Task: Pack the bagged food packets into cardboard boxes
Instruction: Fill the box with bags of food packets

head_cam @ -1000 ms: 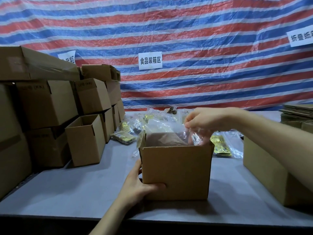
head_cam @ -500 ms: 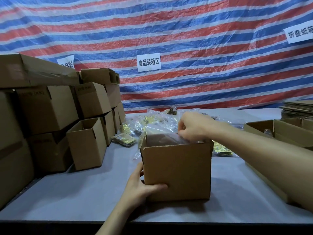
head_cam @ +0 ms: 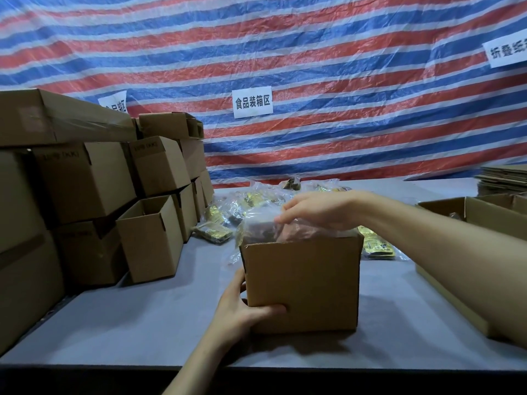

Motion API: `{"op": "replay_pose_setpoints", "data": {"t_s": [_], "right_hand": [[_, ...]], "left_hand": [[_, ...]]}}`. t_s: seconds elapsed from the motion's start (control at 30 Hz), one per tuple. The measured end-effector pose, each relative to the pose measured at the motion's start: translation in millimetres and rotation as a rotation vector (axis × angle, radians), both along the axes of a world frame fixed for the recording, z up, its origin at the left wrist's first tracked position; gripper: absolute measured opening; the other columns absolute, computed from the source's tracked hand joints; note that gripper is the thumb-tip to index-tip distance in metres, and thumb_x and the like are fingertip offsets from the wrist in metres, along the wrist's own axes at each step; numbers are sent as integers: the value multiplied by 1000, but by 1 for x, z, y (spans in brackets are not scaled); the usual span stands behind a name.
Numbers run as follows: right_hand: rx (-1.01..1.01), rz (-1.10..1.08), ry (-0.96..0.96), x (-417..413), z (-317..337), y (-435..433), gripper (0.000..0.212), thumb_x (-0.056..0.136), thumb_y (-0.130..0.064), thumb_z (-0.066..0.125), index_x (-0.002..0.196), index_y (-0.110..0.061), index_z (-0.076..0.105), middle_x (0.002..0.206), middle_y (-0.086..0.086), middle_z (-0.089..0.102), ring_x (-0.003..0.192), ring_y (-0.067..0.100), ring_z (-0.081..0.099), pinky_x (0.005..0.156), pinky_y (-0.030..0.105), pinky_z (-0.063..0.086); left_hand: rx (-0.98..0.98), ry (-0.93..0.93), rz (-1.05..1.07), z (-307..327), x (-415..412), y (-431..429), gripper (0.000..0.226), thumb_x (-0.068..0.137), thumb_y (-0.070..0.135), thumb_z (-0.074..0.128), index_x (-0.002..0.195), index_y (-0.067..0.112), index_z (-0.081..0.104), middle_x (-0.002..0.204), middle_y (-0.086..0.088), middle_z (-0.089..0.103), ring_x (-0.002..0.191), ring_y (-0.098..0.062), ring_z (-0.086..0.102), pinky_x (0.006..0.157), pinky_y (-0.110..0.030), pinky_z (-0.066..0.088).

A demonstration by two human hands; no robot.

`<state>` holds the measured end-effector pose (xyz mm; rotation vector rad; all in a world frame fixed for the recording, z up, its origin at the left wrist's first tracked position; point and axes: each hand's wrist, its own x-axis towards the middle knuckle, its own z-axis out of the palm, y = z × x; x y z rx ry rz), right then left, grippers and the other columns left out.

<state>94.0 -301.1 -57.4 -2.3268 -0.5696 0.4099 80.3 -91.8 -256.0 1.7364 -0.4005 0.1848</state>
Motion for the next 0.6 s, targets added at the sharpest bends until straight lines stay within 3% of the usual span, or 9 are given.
{"op": "replay_pose_setpoints", "data": {"t_s": [0.03,0.13,0.2,0.27,0.33,0.4,0.5,0.6], "right_hand": [[44,-14,46,2,0,-1,18,104,-34,52,96,-21,61,108,-16,52,93,-2,53,96,22,39],[83,-100,153,4,1,-4,37,104,-36,51,124,-5,59,112,-13,52,64,-3,58,58,13,49],[57,-151,185,4,-4,-5,33,103,-36,55,119,-8,59,105,-5,65,58,4,62,50,17,50],[-91,-192,22,7,-11,-2,28,98,-37,63,99,-9,68,85,1,70,57,7,65,52,19,51],[-264,-194,-181,9,-15,3,31,94,-43,67,93,-13,75,82,-2,74,71,10,71,61,22,55],[-319,-185,-265,11,-15,8,32,91,-47,70,93,-16,76,85,-3,75,80,12,72,67,23,56],[-357,-203,-395,4,-11,9,30,84,-50,76,94,-22,73,91,-4,72,83,12,68,65,23,54],[-395,-236,-708,-5,-10,5,28,80,-50,79,92,-26,72,88,-9,68,81,9,65,56,20,46]], "left_hand": [[3,0,0,0,0,0,90,43,43,99,125,36,62,111,12,75,103,-6,70,74,-16,56],[6,-4,1,0,1,1,90,43,43,99,125,36,62,111,11,75,101,-5,71,74,-15,55],[6,-3,3,0,1,1,89,42,42,99,123,37,63,110,11,75,100,-6,71,73,-15,56],[1,0,-1,0,0,0,87,42,40,100,121,40,64,110,11,75,98,-6,72,73,-16,56],[1,-4,-1,0,0,0,85,44,41,100,120,42,64,111,11,75,99,-6,72,74,-16,56],[9,-9,0,0,1,0,87,45,44,99,123,40,62,112,12,74,103,-5,70,76,-15,56],[13,-14,5,0,1,0,90,44,50,98,126,39,61,113,15,74,106,-4,68,77,-14,55],[17,-19,6,1,1,0,93,42,56,98,125,42,60,113,17,73,108,-4,67,79,-15,55]]}}
